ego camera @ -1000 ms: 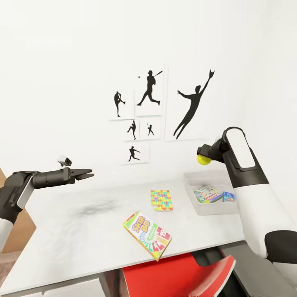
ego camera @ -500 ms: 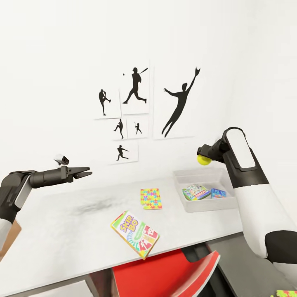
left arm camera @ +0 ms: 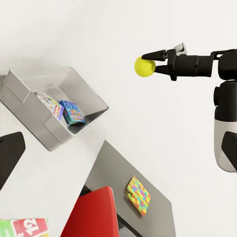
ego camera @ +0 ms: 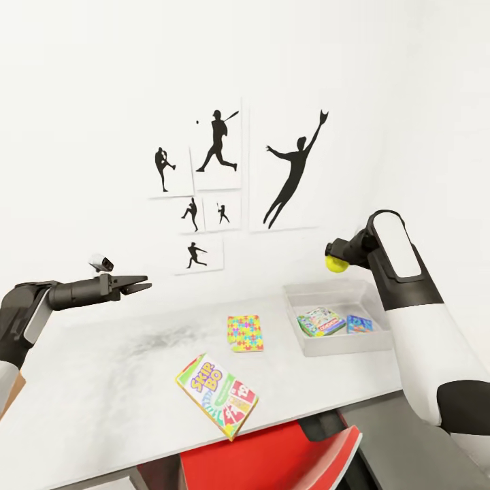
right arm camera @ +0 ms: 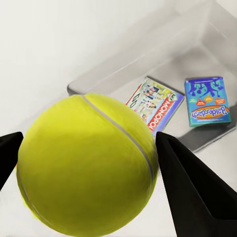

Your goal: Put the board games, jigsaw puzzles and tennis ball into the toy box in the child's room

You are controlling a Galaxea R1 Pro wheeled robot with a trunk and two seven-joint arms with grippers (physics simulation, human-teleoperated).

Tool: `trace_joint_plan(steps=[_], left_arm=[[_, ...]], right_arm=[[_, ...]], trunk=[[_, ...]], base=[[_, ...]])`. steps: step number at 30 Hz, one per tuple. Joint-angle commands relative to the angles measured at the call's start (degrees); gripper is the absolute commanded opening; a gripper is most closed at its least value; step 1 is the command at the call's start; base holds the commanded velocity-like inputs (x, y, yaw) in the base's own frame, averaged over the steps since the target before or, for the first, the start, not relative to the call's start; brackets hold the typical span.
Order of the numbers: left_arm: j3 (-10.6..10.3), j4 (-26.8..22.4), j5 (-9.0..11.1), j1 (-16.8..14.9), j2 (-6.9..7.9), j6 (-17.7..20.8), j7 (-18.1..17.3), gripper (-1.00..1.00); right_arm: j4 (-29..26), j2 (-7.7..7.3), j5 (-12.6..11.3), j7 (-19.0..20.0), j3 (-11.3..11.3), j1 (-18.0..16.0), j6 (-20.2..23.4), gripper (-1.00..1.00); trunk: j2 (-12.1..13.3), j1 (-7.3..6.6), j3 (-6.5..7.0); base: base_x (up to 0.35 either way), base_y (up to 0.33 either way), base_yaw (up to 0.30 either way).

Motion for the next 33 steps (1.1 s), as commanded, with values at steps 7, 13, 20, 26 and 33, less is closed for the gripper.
trace_joint_plan(steps=[7, 13, 20, 26, 33], left_arm=[[0.0, 0.0, 0.12, -0.05, 0.02, 0.61, -0.12, 1.0], [0.0, 0.0, 0.11, -0.05, 0.02, 0.61, -0.12, 1.0], [0.0, 0.0, 0.15, -0.05, 0.02, 0.62, -0.12, 1.0], [0.0, 0.0, 0.15, -0.05, 0.02, 0.71, -0.12, 1.0], [0.0, 0.0, 0.14, -0.05, 0.02, 0.5, -0.12, 1.0]], right_arm=[[-0.03, -0.13, -0.57, -0.65, 0.13, -0.08, 0.46, -1.0], [-0.03, -0.15, -0.57, -0.54, 0.13, -0.08, 0.36, -1.0], [-0.03, -0.15, -0.57, -0.6, 0.13, -0.08, 0.34, -1.0], [-0.03, -0.15, -0.57, -0.61, 0.13, -0.08, 0.27, -1.0], [-0.03, -0.15, -0.56, -0.64, 0.13, -0.02, 0.34, -1.0]], trunk=[[-0.14, 0.05, -0.14], [-0.14, 0.05, -0.14], [-0.14, 0.05, -0.14], [-0.14, 0.05, -0.14], [-0.14, 0.05, -0.14]], base=[[0.119, 0.058, 0.0], [0.077, 0.029, 0.0], [0.138, 0.026, 0.0], [0.166, -0.004, 0.0], [0.04, -0.007, 0.0]])
